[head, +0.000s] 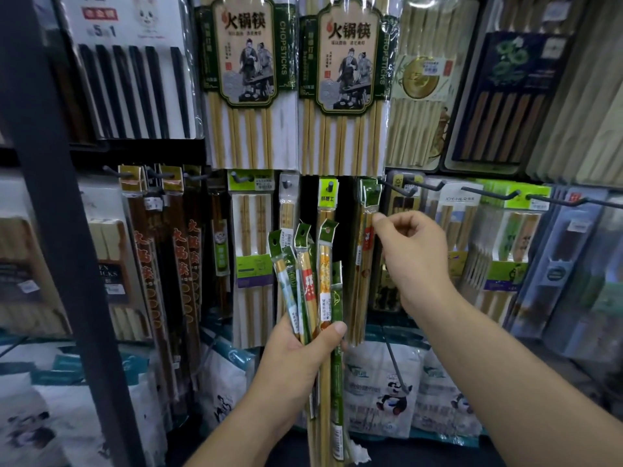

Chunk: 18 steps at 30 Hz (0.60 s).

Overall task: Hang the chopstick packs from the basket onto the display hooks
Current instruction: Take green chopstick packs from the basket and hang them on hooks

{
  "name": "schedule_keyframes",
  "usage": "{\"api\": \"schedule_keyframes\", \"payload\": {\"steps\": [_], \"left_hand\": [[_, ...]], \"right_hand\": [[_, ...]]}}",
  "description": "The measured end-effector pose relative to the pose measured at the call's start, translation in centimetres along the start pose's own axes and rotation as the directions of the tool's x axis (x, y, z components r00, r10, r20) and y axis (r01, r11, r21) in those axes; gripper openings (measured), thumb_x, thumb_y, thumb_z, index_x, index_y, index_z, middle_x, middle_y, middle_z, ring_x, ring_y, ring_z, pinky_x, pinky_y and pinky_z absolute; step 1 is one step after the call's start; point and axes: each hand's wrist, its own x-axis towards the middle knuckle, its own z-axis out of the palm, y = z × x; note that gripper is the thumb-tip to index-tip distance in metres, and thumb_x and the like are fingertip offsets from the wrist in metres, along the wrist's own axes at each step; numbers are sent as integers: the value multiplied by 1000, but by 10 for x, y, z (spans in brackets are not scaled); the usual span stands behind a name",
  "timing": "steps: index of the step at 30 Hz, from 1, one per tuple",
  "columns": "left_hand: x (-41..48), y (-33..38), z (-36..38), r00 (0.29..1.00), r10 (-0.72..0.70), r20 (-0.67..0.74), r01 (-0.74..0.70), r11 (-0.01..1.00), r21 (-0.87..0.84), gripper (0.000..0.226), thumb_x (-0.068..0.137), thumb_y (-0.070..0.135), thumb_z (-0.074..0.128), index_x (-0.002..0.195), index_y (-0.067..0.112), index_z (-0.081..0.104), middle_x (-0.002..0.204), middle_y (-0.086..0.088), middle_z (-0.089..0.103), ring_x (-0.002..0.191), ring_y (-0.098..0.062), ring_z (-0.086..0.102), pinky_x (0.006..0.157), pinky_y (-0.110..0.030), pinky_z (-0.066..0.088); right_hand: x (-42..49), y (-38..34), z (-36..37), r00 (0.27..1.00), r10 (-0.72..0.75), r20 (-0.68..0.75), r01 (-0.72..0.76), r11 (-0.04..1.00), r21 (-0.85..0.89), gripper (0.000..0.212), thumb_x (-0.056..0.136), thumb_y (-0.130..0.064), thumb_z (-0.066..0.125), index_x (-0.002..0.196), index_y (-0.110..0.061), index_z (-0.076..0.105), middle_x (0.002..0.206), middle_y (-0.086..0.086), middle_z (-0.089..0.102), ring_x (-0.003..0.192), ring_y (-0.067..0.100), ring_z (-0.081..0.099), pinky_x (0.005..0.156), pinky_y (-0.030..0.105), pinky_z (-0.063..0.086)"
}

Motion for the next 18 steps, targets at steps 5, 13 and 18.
{"api": "schedule_keyframes", "payload": {"steps": [5,13,18], "left_hand": [[-3,1,3,1000,17,8,-17,1000,-5,22,87,24,80,105,19,68,88,0,79,83,-7,74,66,-11,53],[-6,4,7,999,39,-1,-39,997,-63,25,74,37,81,97,45,75,99,4,80,90,-12,76,71,-18,57],[-6,5,5,998,66,-12,-67,990,-120,25,76,35,79,101,38,77,100,-1,80,92,-16,76,73,-22,59]], "right_hand": [[-28,3,0,957,45,287,-24,997,-74,17,93,-39,69,82,-27,75,69,-14,69,61,-4,61,60,17,47],[-36,2,4,926,121,359,-147,988,47,10,93,-32,72,89,-25,77,79,-6,73,66,3,62,60,21,46],[-37,3,1,863,223,452,-257,966,14,13,90,-29,76,91,-16,77,84,3,72,68,11,58,56,25,47]]}}
